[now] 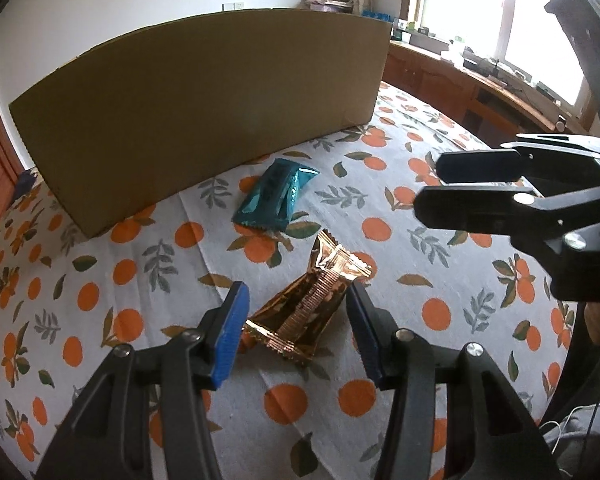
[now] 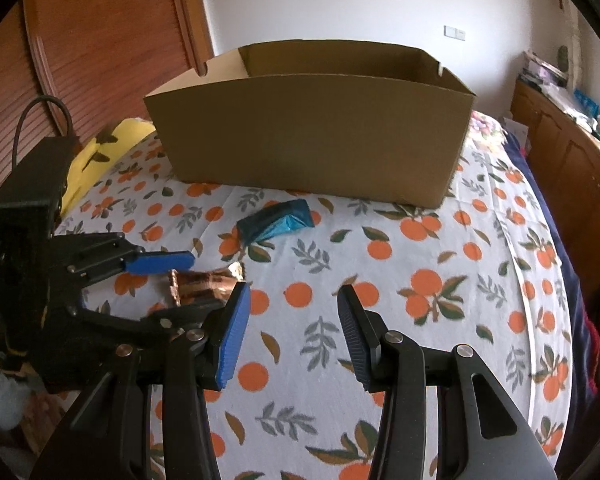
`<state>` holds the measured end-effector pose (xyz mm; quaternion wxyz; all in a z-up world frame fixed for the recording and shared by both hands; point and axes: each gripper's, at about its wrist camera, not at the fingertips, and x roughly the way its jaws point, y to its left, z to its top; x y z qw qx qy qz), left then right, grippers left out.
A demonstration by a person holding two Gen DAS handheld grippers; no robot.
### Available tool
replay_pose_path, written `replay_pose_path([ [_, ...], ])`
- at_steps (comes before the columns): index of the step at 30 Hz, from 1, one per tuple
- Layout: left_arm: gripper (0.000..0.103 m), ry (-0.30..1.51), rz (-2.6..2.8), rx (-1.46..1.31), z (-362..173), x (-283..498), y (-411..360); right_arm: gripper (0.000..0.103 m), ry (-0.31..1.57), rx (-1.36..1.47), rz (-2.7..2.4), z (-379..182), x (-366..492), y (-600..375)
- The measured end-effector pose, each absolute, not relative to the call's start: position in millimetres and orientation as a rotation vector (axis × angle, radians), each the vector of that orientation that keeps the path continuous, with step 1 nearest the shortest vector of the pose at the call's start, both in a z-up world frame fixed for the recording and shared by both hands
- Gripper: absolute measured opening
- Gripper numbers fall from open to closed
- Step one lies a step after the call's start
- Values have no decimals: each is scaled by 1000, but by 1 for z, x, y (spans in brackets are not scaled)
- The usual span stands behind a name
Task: Organize snacks
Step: 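Close the left gripper on the copper wrapper while the right gripper grasps the teal candy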
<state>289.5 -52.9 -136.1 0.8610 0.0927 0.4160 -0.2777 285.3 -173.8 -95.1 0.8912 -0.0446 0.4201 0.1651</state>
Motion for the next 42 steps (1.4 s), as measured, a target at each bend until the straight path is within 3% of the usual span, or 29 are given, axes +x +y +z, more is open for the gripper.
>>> replay_pose_path([
  [3,33,873,-576,145,-134,292,-47,46,881,-111,343,-95,294,-168],
  [5,32,879,-574,119,-135,292,-42,46,888,-119,343,-97,301,-165],
  [6,24,881,-576,109,-135,291,-39,46,892,-118,343,-98,303,-164],
  [25,24,789,-521,11,-106,268,28,46,994,28,401,-135,365,-136],
  [42,24,748,-450,-12,-92,270,39,43,963,-142,288,-138,383,-116],
])
